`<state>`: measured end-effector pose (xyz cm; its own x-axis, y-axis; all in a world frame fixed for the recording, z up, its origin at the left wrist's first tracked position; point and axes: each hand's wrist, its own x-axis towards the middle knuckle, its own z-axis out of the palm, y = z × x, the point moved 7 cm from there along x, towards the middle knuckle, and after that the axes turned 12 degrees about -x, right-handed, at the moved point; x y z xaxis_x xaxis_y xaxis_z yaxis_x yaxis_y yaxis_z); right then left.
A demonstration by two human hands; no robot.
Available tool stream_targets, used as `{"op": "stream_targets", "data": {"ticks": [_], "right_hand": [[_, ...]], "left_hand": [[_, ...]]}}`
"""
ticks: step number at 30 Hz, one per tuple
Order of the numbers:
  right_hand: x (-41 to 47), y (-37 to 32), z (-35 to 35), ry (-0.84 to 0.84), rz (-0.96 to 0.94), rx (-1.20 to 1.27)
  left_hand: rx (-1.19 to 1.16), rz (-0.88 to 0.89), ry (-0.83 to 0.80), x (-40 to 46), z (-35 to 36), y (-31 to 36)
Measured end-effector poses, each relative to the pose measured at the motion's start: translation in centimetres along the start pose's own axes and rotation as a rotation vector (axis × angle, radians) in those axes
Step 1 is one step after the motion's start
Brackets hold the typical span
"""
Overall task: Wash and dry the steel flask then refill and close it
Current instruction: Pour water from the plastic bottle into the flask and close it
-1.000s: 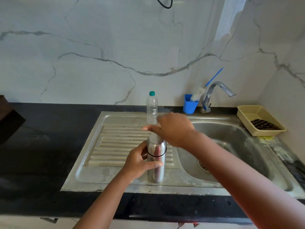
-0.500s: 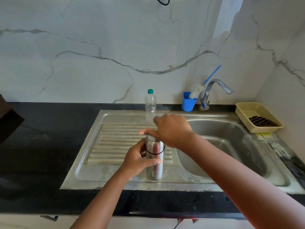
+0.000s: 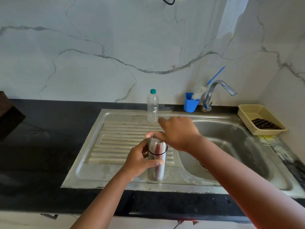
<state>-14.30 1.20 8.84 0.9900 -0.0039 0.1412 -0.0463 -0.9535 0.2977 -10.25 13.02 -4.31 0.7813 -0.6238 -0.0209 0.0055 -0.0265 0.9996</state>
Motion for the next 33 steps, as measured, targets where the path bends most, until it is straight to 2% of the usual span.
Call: {"op": "stream_targets", "data": {"ticks": [2,4,6,9,13,17,20,24,33], "right_hand": [[0.2,0.6,-0.4,-0.051,-0.126,0.219],[0.1,-0.1,0.0,-0.214,-0.323,0.420],[-0.2,-0.5,0.7,-0.245,-0.392,0.449],[-0.2,-0.3,0.5,-0.121,-0.359,0.386],[-0.3,-0.5,0.5,-0.046,-0.343,0.269],[0.1,-0.7,0.9,-0.044,-0.375,0.131],[0.3,-0.5,1.5,-0.078,-0.404,0.118],[0.2,-0.7,1.6,0.022,-0.399,0.104],[-0.2,-1.4,2.1,0.237,-0.081,0.120]], "left_hand": [[-0.010,-0.002,-0.003,0.0,0.1,0.2],[-0.023,-0.005,-0.007,0.0,0.1,0.2],[-0.035,-0.001,-0.013,0.0,0.2,0.2],[-0.037,0.003,-0.010,-0.1,0.2,0.3],[-0.033,0.006,-0.004,-0.1,0.2,0.3],[-0.026,0.005,-0.015,-0.1,0.3,0.2],[-0.025,0.011,-0.015,0.0,0.2,0.2],[-0.020,0.041,-0.006,-0.1,0.3,0.1],[0.050,0.130,0.036,-0.6,0.6,0.5]]}}
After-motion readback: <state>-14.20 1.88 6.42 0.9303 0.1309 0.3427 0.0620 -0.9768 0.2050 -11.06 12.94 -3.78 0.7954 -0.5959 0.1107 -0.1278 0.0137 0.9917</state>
